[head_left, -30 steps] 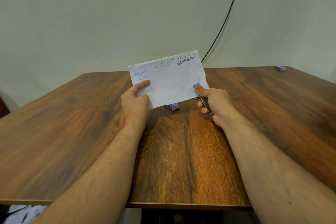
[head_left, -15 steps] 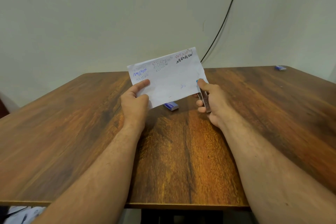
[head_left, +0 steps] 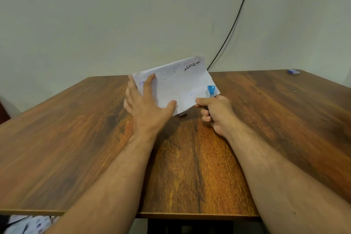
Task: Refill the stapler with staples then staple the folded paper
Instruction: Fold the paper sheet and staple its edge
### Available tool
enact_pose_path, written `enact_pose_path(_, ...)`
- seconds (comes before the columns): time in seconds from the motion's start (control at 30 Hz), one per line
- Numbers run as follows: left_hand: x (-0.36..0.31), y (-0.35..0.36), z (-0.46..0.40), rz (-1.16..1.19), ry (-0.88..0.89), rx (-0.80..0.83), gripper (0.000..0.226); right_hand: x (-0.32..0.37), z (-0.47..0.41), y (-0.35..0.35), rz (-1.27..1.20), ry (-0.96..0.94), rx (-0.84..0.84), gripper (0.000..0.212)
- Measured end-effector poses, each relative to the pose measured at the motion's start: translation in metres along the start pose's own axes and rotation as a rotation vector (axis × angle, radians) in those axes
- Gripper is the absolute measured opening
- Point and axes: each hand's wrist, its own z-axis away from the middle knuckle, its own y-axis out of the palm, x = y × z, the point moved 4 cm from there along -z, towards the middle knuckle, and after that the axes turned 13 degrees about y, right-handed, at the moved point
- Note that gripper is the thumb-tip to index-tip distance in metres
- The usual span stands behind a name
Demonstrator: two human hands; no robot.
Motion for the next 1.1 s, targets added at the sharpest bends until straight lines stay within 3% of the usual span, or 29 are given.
enact_pose_path(0.07, -0.010, -0.001, 0.001, -0.160, 0.108, -0.026, 0.094, -0.002, -0.003, 0.000, 0.030, 0.007, -0.012, 0.014)
enact_pose_path(0.2, -0.018, 0.004, 0.000, -0.274, 0.023, -0.001, 0.118, -0.002, -0.002, 0.001, 0.044, 0.007, -0.012, 0.023)
enact_pose_path(0.27, -0.019, 0.006, 0.000, -0.315, 0.085, 0.029, 0.114, -0.002, 0.001, 0.001, 0.046, 0.008, -0.013, 0.027)
enact_pose_path(0.33, -0.022, 0.010, 0.002, -0.277, 0.225, 0.121, 0.095, -0.001, 0.003, 0.002, 0.034, 0.009, 0.009, 0.025)
enact_pose_path(0.43, -0.033, 0.018, 0.007, -0.210, 0.365, 0.316, 0.055, -0.001, 0.003, 0.004, 0.058, 0.012, 0.019, 0.039)
enact_pose_path(0.5, -0.038, 0.019, 0.009, -0.155, 0.363, 0.352, 0.032, -0.002, 0.002, 0.004, 0.094, 0.024, 0.006, 0.061)
enact_pose_path(0.57, -0.037, 0.017, 0.009, -0.117, 0.330, 0.335, 0.016, -0.003, 0.002, 0.004, 0.128, 0.034, 0.011, 0.070)
enact_pose_path(0.67, -0.035, 0.013, 0.010, -0.091, 0.270, 0.379, 0.010, -0.003, 0.004, 0.005, 0.159, 0.037, 0.019, 0.060)
enact_pose_path(0.87, -0.044, 0.015, 0.010, -0.135, 0.302, 0.386, 0.030, -0.003, 0.003, 0.006, 0.164, 0.023, 0.067, 0.042)
enact_pose_path(0.97, -0.044, 0.013, 0.008, -0.187, 0.273, 0.332, 0.033, -0.004, 0.001, 0.006, 0.150, -0.043, 0.098, 0.020)
enact_pose_path(1.1, -0.031, 0.009, 0.009, -0.277, 0.146, 0.321, 0.026, -0.005, -0.003, 0.004, 0.133, -0.092, 0.023, 0.028)
